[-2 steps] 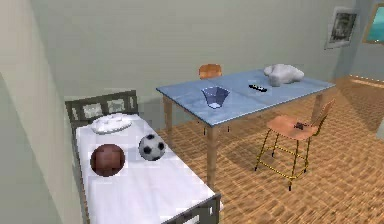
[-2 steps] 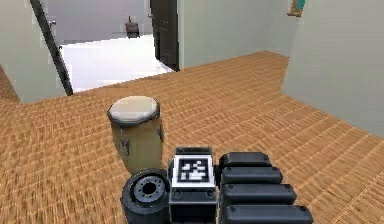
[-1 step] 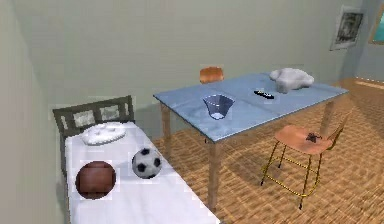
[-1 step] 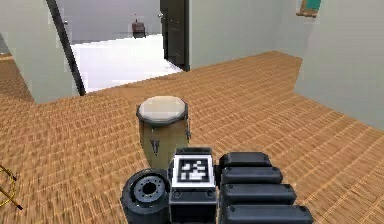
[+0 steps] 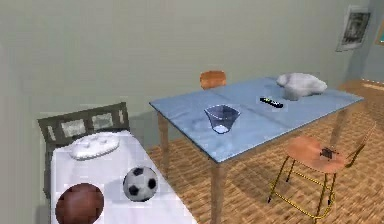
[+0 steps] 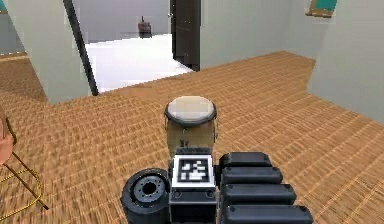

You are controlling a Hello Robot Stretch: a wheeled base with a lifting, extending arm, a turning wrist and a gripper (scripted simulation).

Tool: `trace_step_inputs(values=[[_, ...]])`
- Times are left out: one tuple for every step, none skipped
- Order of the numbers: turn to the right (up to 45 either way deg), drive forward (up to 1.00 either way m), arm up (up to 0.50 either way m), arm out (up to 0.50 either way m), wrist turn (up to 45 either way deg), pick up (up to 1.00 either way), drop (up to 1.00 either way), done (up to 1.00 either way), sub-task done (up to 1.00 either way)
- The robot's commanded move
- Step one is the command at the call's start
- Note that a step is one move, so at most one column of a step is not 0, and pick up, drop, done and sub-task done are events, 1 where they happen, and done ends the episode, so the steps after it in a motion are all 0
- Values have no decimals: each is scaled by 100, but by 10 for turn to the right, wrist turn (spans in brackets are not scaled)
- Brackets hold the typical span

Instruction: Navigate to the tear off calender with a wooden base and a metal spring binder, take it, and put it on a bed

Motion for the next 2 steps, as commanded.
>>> trace_step_inputs(values=[[450,0,0,0,0,0,0,0,0],[450,0,0,0,0,0,0,0,0]])
